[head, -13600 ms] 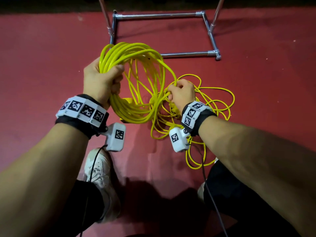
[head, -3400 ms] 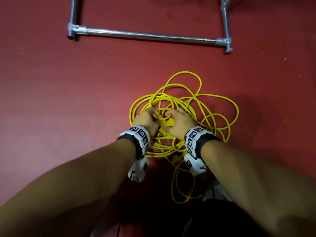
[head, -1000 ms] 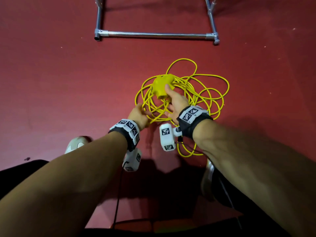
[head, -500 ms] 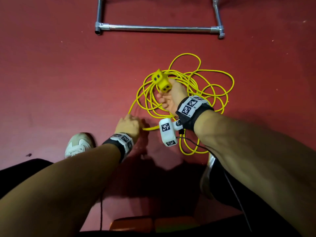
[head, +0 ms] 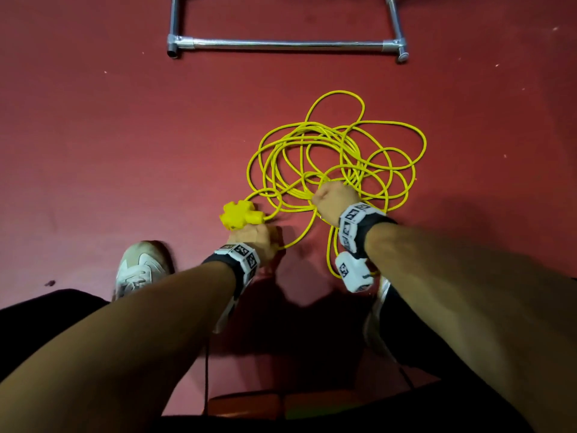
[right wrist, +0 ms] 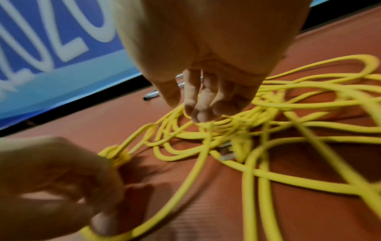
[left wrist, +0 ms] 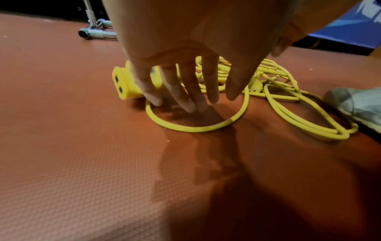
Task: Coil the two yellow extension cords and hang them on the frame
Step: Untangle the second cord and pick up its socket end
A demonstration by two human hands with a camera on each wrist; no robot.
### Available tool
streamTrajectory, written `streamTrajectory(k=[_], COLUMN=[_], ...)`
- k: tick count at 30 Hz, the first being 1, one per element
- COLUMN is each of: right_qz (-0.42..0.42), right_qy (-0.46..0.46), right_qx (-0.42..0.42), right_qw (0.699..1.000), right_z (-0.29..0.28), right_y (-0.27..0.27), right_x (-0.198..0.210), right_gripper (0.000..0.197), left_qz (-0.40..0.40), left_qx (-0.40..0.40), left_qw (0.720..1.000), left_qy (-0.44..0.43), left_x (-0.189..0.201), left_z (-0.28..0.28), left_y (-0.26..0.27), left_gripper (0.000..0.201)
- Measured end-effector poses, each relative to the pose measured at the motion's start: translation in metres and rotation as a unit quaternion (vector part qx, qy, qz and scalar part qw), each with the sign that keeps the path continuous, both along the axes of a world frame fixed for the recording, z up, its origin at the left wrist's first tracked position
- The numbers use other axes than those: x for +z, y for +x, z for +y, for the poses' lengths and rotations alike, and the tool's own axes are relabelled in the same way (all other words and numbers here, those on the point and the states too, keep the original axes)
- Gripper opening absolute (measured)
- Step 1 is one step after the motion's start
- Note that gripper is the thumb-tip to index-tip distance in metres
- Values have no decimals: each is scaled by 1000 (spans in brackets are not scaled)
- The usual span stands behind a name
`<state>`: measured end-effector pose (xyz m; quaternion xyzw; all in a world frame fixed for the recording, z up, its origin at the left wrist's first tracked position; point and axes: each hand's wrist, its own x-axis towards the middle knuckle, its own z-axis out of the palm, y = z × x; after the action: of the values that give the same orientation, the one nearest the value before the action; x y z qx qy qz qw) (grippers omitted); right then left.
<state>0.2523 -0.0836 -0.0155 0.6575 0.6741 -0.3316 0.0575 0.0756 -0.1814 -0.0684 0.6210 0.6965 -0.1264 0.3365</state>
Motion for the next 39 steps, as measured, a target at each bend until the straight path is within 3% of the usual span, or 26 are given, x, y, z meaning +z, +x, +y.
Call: streamTrajectory(k=[5, 10, 15, 19, 22, 26, 30, 33, 35, 39], right_qz=[-80, -66, -110, -84, -10, 4, 29, 8, -8, -47], right_qy=[39, 31, 48, 73, 4, -22, 37, 161, 138, 82], right_qx=[-139, -172, -277, -171, -86, -66, -123, -30, 54, 59], right_qw=[986, 982, 953, 979, 996, 998, 991, 987, 989, 994], right_z=[12, 6, 0, 11, 10, 5, 16, 31, 41, 56], right_y=[65, 74, 84, 90, 69, 42, 38, 39, 36, 29], right_x=[-6, -23, -37, -45, -48, -51, -49, -49, -48, -44], right_gripper=[27, 28, 55, 35, 28, 36, 47, 63, 73, 35], left_qz=[-35, 25, 50, -15, -74, -85, -58, -75, -58, -3], left_qx=[-7, 30, 14, 30, 12, 22, 122, 166, 166, 155], left_qw=[999, 998, 997, 995, 993, 988, 972, 972, 978, 987], left_qy=[3, 57, 59, 98, 96, 124, 194, 151, 108, 53], left_x=[2, -6, -9, -2, -1, -2, -3, -10, -13, -19], left_z=[11, 22, 31, 41, 50, 66, 89, 111, 123, 134], left_y=[23, 21, 25, 52, 75, 91, 89, 74, 66, 59], left_gripper=[46, 42, 46, 40, 36, 44, 53, 61, 57, 35])
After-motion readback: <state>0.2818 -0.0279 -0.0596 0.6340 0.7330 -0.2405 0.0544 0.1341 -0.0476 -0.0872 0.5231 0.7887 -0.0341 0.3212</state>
